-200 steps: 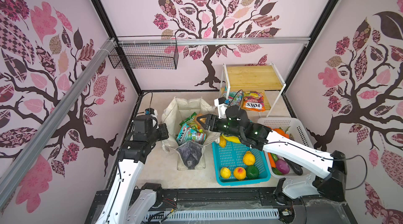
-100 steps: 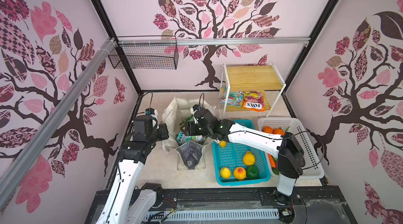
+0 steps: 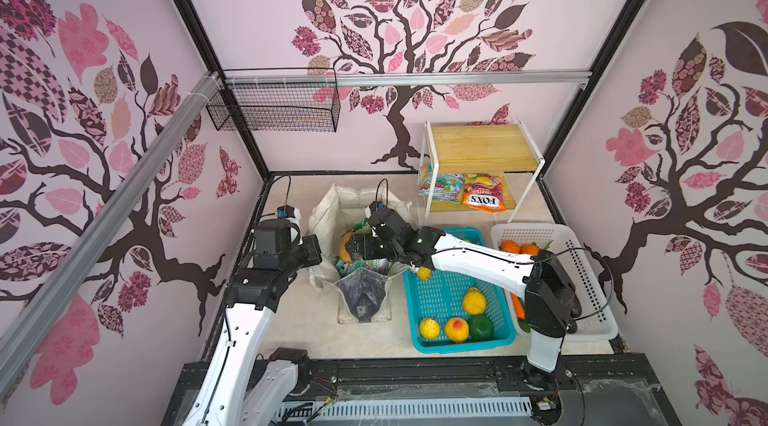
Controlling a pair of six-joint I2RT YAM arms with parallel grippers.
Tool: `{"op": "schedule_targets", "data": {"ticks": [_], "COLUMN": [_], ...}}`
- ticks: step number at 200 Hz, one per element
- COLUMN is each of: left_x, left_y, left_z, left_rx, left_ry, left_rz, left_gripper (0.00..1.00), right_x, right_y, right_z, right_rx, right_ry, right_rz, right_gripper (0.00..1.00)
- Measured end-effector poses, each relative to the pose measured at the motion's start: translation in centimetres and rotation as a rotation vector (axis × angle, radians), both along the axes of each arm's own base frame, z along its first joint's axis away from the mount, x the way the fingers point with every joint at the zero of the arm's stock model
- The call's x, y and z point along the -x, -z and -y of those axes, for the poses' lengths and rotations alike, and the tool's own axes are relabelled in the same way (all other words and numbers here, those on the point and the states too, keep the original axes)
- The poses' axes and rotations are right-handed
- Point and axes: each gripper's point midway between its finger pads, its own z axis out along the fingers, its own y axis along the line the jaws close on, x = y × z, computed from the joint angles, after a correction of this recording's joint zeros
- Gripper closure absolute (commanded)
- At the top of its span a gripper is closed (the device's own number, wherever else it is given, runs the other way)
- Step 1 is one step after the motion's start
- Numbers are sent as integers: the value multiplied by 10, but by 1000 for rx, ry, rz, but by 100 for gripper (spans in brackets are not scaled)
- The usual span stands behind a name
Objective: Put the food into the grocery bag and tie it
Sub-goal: 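Lower the potato into the tote bag and open the right gripper, then raise the right gripper out of the bag and move it over the white basket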
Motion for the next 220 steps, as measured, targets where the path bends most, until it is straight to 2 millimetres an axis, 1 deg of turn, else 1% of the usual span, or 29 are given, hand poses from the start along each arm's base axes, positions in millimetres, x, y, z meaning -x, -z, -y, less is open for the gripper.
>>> {"op": "schedule_targets", "data": {"ticks": [18, 43, 65, 94, 109, 121, 137, 153, 166, 178, 192, 207, 220], "left_x": [0, 0, -1, -1, -1, -1, -1, -1, -1, -1, -1, -1, -1], "left_y": [0, 0, 0, 0, 0, 0, 0, 0, 0, 0, 0, 0, 0], "left_z": [0, 0, 0, 0, 0, 0, -1, -1, -1, -1, -1, -1, -1], "left_rx": [0, -1, -1, -1, -1, -2, -3, -4, -4, -4, -5, -4, -4], "left_ry": [-1, -1, -1, -1, -1, -2, -3, -4, -5, -6, -6, -6, -6], "left_rz": [0, -1, 0, 0, 0, 0, 0, 0, 0, 0, 0, 0, 0], "left_gripper": [100, 100, 100, 100, 100, 100, 100, 100, 100, 100, 100, 100, 100], "right_x": [2, 12, 21, 28, 31, 33, 32, 33, 37, 43, 51, 60, 65], "right_y": [-2, -13, -40, -82, -97, -103, -105, -107, -112, -121, -136, -156, -166], "right_z": [3, 18, 32, 43, 47, 50, 55, 65, 81, 103, 132, 169, 200], "right_rx": [-7, -40, -103, -187, -216, -224, -209, -178, -154, -138, -131, -133, -123], "right_ry": [-1, -2, -4, -10, -15, -18, -10, -2, 13, 38, 78, 146, 211], "right_rz": [7, 30, 69, 137, 166, 182, 201, 225, 256, 292, 342, 401, 439], "right_gripper": [0, 0, 0, 1, 1, 0, 0, 0, 0, 0, 0, 0, 0]}}
